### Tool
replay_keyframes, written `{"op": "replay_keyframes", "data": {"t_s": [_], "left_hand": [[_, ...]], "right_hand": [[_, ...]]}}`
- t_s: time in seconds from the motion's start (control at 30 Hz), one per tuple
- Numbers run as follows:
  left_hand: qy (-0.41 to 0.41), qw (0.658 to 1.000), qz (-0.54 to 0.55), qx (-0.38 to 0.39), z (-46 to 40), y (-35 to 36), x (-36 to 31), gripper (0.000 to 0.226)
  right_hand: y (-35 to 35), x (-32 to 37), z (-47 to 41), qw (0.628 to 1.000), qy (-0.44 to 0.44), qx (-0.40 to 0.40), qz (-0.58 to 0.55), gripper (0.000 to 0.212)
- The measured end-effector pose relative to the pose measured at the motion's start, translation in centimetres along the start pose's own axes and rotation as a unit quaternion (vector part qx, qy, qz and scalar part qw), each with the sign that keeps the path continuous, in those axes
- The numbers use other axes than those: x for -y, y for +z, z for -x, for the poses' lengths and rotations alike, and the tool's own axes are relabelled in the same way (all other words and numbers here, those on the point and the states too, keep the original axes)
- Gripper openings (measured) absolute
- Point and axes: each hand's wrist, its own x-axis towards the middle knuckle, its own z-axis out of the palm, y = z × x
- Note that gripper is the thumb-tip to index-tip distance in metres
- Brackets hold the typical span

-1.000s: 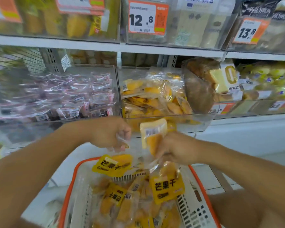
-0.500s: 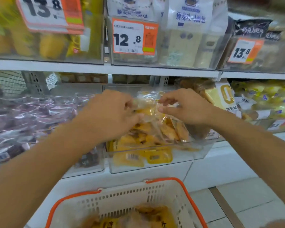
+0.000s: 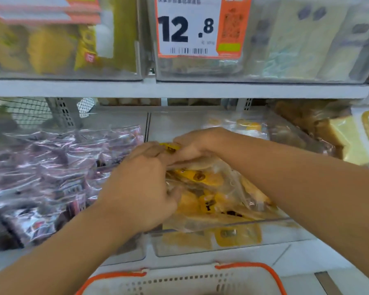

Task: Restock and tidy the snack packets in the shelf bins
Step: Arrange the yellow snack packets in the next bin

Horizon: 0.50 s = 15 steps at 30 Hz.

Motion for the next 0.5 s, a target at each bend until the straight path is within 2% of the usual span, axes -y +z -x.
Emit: {"op": "replay_keyframes", "data": {"t_s": [0.1, 0.2, 0.27, 0.33, 0.43, 0.5], "left_hand": [[-0.014, 1.0, -0.009, -0.009, -0.1, 0.1, 0.1, 0.045], [-0.027, 0.999, -0.03, -0.005, -0.1, 0.0, -0.3, 0.036], [-0.024, 0.999, -0.046, -0.007, 0.0, -0.1, -0.7, 0.039], [-0.016, 0.998, -0.057, -0.008, 0.2, -0.2, -0.9, 0.04], [-0.002, 0.997, -0.074, 0.019, 0.5, -0.8, -1.1, 0.046], [0.024, 0.992, -0.113, 0.045, 0.5, -1.3, -1.2, 0.054]], "right_hand": [[0.6, -1.3, 1.6, 0.998, 0.006, 0.015, -0.057, 0.078], [0.8, -3.1, 4.1, 0.997, 0.031, 0.068, -0.017, 0.093], [1.0, -4.7, 6.3, 0.993, 0.063, 0.096, 0.02, 0.118], [1.4, -6.5, 9.0, 0.989, 0.089, 0.114, 0.009, 0.129], [1.8, -8.0, 12.2, 0.991, 0.078, 0.113, 0.002, 0.12], [1.8, -7.5, 13.0, 0.996, 0.05, 0.051, 0.046, 0.1]]}}
